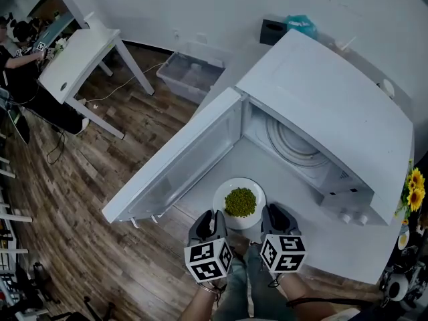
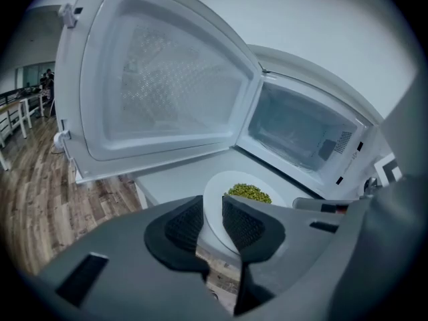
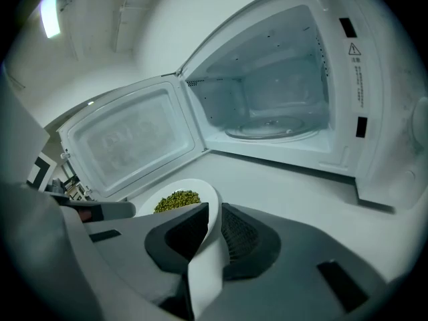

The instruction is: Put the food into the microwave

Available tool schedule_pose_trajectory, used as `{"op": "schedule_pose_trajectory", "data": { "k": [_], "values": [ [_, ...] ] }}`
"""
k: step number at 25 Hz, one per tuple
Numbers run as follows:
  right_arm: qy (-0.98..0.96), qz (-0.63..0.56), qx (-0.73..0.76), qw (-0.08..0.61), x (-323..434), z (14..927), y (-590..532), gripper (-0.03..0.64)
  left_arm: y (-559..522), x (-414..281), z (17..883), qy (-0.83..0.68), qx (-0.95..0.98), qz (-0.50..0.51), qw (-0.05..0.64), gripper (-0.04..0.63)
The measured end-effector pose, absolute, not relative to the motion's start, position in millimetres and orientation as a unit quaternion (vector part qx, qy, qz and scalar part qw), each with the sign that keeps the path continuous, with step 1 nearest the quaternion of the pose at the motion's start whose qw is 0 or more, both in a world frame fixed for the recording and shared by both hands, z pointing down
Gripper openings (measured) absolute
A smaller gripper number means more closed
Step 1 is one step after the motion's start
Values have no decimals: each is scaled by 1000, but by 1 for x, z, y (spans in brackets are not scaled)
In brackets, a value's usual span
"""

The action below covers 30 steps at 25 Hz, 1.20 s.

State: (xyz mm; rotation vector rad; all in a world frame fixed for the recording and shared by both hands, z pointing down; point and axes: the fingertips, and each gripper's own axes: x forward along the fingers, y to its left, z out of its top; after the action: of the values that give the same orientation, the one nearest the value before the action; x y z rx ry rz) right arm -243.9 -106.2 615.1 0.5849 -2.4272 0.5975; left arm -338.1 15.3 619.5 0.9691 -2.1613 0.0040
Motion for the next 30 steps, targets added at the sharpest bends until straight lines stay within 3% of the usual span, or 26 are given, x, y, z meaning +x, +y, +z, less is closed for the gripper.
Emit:
{"op": "schedule_pose_trajectory", "data": {
  "k": [30],
  "values": [
    [-896, 198, 238, 319, -257, 627, -109, 46, 5, -342, 639, -823, 382, -33, 420, 86]
  ]
}}
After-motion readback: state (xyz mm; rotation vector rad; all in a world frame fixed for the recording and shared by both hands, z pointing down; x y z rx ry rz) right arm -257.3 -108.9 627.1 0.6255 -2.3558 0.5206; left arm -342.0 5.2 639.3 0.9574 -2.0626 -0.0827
